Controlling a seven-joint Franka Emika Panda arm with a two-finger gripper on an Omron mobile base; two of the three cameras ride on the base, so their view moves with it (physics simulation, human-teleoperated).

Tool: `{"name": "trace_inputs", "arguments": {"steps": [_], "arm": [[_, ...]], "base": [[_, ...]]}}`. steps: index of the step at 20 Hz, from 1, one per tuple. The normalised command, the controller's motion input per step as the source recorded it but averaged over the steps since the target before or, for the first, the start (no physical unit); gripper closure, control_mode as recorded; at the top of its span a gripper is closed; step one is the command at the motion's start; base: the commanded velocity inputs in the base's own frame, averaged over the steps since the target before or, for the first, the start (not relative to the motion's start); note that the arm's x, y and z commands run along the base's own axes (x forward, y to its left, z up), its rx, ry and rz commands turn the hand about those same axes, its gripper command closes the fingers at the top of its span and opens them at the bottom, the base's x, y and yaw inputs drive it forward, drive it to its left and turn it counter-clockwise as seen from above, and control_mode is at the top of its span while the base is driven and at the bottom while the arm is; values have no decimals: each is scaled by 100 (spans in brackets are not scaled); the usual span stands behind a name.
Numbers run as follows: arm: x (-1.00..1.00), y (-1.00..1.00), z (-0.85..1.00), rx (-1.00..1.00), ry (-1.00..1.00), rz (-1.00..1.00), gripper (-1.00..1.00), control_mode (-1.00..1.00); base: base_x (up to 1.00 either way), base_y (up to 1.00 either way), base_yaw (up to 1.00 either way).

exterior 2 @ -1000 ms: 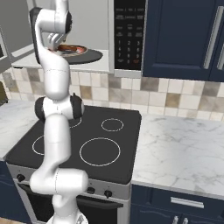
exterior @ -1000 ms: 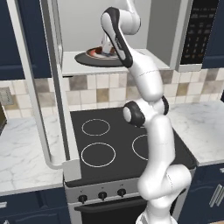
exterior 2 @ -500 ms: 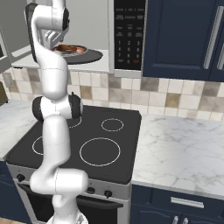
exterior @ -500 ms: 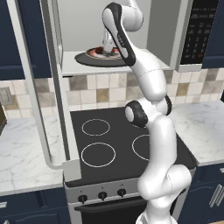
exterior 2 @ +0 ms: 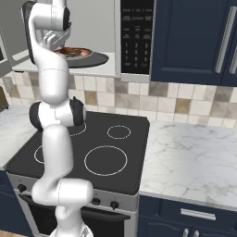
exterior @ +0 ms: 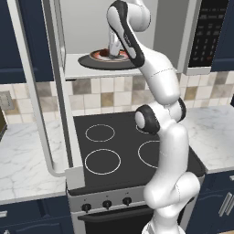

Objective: Transport the chicken drumstick from the fridge to the microwave and turn on the microwave.

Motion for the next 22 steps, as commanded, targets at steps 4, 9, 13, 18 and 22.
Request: {"name": "trace_inputs", "arguments": {"steps": [4,9,13,18,22], "arm": [[-27,-1,-14,0,0,0,-100,-100],[-34,-2,-14,0,-1,0,-100,-100],[-38,-4,-16,0,0,0,-100,-100],[-25,-10,-5,0,0,0,-100,-100],[-30,-12,-2,0,0,0,-100,-100]], "base": [[0,0,0],[0,0,0],[0,0,0],[0,0,0],[0,0,0]]}}
